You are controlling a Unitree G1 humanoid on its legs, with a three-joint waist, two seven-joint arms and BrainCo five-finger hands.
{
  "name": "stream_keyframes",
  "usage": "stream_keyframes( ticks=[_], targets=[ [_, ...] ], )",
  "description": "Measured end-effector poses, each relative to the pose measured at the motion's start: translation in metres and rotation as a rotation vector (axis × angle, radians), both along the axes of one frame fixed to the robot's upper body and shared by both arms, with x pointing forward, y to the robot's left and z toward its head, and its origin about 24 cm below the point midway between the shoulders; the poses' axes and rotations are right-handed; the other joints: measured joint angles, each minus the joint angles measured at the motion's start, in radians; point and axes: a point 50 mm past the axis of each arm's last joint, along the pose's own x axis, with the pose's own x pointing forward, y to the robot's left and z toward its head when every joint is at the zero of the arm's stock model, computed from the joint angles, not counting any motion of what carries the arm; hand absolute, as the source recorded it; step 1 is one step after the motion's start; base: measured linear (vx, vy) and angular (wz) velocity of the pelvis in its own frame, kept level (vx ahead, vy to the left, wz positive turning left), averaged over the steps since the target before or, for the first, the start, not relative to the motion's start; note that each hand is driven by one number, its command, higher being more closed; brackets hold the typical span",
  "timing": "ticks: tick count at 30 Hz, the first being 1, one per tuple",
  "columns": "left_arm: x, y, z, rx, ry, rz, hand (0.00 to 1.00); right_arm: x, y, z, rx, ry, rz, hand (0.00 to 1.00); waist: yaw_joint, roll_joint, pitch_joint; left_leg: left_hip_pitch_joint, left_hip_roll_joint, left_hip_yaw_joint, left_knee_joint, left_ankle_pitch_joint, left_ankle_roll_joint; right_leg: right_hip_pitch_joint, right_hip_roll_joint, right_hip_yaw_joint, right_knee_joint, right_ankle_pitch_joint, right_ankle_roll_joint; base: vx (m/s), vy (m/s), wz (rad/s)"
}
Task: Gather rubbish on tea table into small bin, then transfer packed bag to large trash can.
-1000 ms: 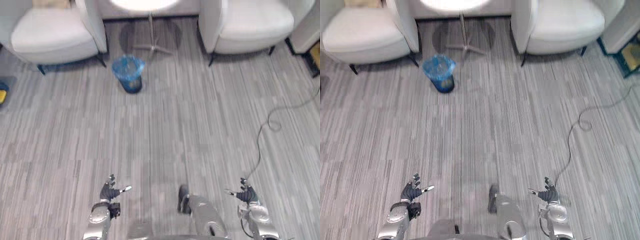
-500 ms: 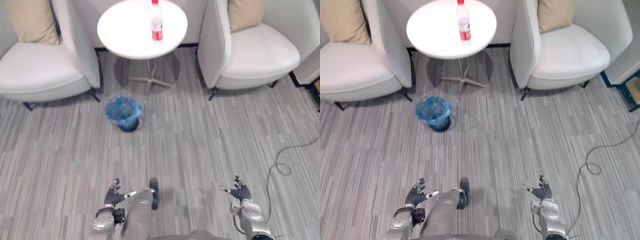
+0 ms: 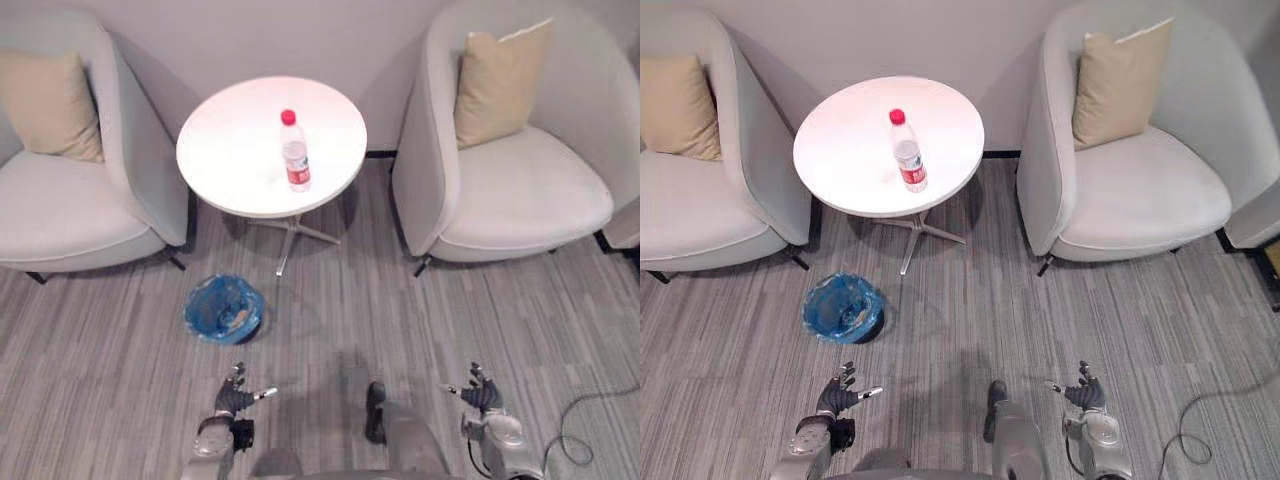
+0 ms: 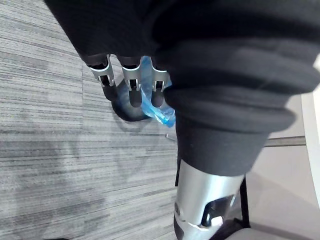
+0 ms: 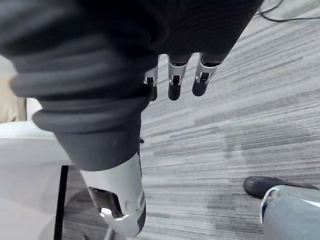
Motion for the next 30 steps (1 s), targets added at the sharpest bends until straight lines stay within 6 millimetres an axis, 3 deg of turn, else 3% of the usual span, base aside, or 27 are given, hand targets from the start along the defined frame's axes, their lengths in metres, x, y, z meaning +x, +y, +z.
stream_keyframes(
  ticks=[1,3,4,6,8,9,11,12,13,14,15,18,19,20,21,23,24,26,30],
  targets=[
    [0.001,-0.004,0.000,-0.010,-0.004,-0.003,0.00,0.004,-0.001,0.004,-0.005,-0.027,-0.003,0.00,0.010,0.000,0.000,-0.024,-0.018,0.032,-0.121,0.001,0.000,0.032,0.000,-0.008,-0.034,0.000,0.002,0.30,-0.042,0.19],
    [0.002,-0.006,0.000,-0.014,-0.005,-0.004,0.00,0.009,-0.002,0.007,-0.011,-0.042,0.000,0.00,0.011,0.031,-0.008,-0.041,-0.065,0.053,-0.378,0.055,-0.012,0.067,0.001,-0.019,-0.060,-0.009,0.024,0.32,0.041,0.13],
    [-0.001,-0.004,-0.001,-0.010,0.005,-0.003,0.00,0.009,-0.004,0.006,-0.015,-0.036,-0.001,0.00,0.016,0.044,-0.005,-0.040,-0.089,0.058,-0.493,0.193,0.044,0.082,0.006,-0.011,-0.059,-0.027,0.050,0.29,0.084,0.02],
    [0.000,0.001,0.000,0.006,0.001,-0.002,0.00,0.008,0.000,0.003,-0.004,-0.019,0.001,0.00,0.037,0.008,-0.017,0.015,-0.141,0.086,-0.583,0.215,0.050,0.101,-0.024,0.009,-0.092,-0.032,0.070,0.31,0.063,0.16],
    [-0.001,0.004,0.000,0.013,0.006,-0.001,0.00,0.010,-0.002,0.002,-0.022,-0.004,-0.001,0.00,0.038,-0.005,-0.018,0.009,-0.168,0.085,-0.558,0.200,0.085,0.116,-0.052,0.007,-0.107,-0.032,0.085,0.30,0.067,0.23],
    [-0.003,0.003,-0.001,0.012,0.011,-0.001,0.00,0.012,-0.002,0.003,-0.031,-0.006,0.009,0.00,0.037,-0.005,-0.018,0.012,-0.172,0.087,-0.544,0.185,0.087,0.120,-0.058,0.008,-0.092,-0.036,0.094,0.27,0.107,0.03],
    [-0.011,0.004,-0.004,0.015,0.033,0.000,0.00,0.017,0.000,0.005,-0.046,-0.012,0.033,0.00,0.036,-0.001,-0.016,0.050,-0.175,0.093,-0.512,0.096,0.091,0.052,-0.090,0.049,0.156,-0.083,0.172,0.20,0.112,0.02],
    [-0.012,0.006,-0.005,0.022,0.037,-0.004,0.00,0.018,0.001,0.005,-0.057,-0.009,0.049,0.00,0.032,-0.016,-0.009,0.094,-0.190,0.072,-0.517,0.074,0.097,-0.019,-0.133,0.076,0.387,-0.067,0.202,0.17,0.056,0.24],
    [-0.012,0.008,-0.004,0.029,0.038,-0.007,0.00,0.016,0.002,0.004,-0.064,0.001,0.060,0.00,0.028,-0.023,-0.008,0.114,-0.202,0.058,-0.518,0.065,0.100,-0.066,-0.156,0.091,0.499,-0.041,0.238,0.19,-0.002,0.64],
    [-0.012,0.014,-0.003,0.054,0.041,-0.020,0.00,0.011,0.005,0.001,-0.067,0.020,0.084,0.00,0.005,-0.028,-0.008,0.134,-0.214,0.031,-0.517,0.052,0.106,-0.116,-0.177,0.116,0.613,-0.054,0.221,0.25,-0.031,0.87],
    [-0.009,0.016,-0.002,0.063,0.033,-0.017,0.00,0.014,0.009,0.003,-0.071,0.006,0.105,0.00,0.002,-0.037,-0.012,0.150,-0.215,0.001,-0.523,0.050,0.107,-0.157,-0.172,0.116,0.597,-0.107,0.189,0.26,-0.049,0.82],
    [-0.004,0.020,0.002,0.080,0.013,-0.003,0.00,0.026,0.013,0.015,-0.081,-0.065,0.129,0.00,-0.005,-0.038,-0.013,0.156,-0.214,-0.046,-0.540,0.062,0.088,-0.199,-0.124,0.142,0.439,-0.122,0.163,0.17,-0.068,0.60],
    [-0.003,0.020,0.002,0.082,0.011,-0.004,0.00,0.032,0.014,0.023,-0.087,-0.110,0.135,0.00,-0.022,-0.037,-0.012,0.157,-0.214,-0.083,-0.550,0.067,0.081,-0.205,-0.087,0.200,0.310,-0.116,0.159,0.21,-0.154,0.92],
    [-0.002,0.021,0.003,0.085,0.007,-0.006,0.00,0.035,0.013,0.029,-0.094,-0.140,0.136,0.00,-0.023,-0.053,-0.022,0.157,-0.227,-0.115,-0.556,0.071,0.063,-0.194,-0.061,0.256,0.155,-0.066,0.147,0.22,-0.171,0.99],
    [-0.002,0.023,0.003,0.091,0.007,-0.007,0.00,0.036,0.012,0.032,-0.100,-0.157,0.135,0.00,-0.021,-0.060,-0.024,0.156,-0.236,-0.129,-0.554,0.068,0.052,-0.181,-0.057,0.268,0.112,0.034,0.125,0.25,-0.200,0.83],
    [-0.007,0.008,-0.002,0.046,0.019,-0.004,0.00,0.047,0.007,0.050,-0.150,-0.241,0.151,0.00,-0.013,0.001,-0.028,0.160,-0.198,-0.152,-0.592,0.081,0.021,-0.153,-0.025,0.235,0.057,0.082,0.083,0.28,-0.220,0.42],
    [-0.010,0.007,-0.004,0.042,0.027,-0.001,0.00,0.052,0.009,0.056,-0.162,-0.270,0.165,0.00,-0.014,0.010,-0.027,0.166,-0.188,-0.153,-0.608,0.084,0.016,-0.146,-0.017,0.226,0.042,0.085,0.080,0.23,-0.172,0.13],
    [-0.015,0.008,-0.005,0.042,0.039,0.004,0.00,0.062,0.015,0.072,-0.195,-0.350,0.204,0.00,-0.014,0.018,-0.030,0.198,-0.168,-0.157,-0.667,0.102,-0.010,-0.113,0.007,0.206,0.002,0.090,0.072,0.14,-0.124,0.13],
    [-0.020,0.008,-0.008,0.041,0.051,0.004,0.00,0.072,0.018,0.089,-0.259,-0.429,0.238,0.00,-0.011,0.013,-0.037,0.210,-0.155,-0.179,-0.695,0.108,-0.018,-0.068,0.021,0.176,-0.063,0.101,0.058,0.08,-0.055,0.17]
  ],
)
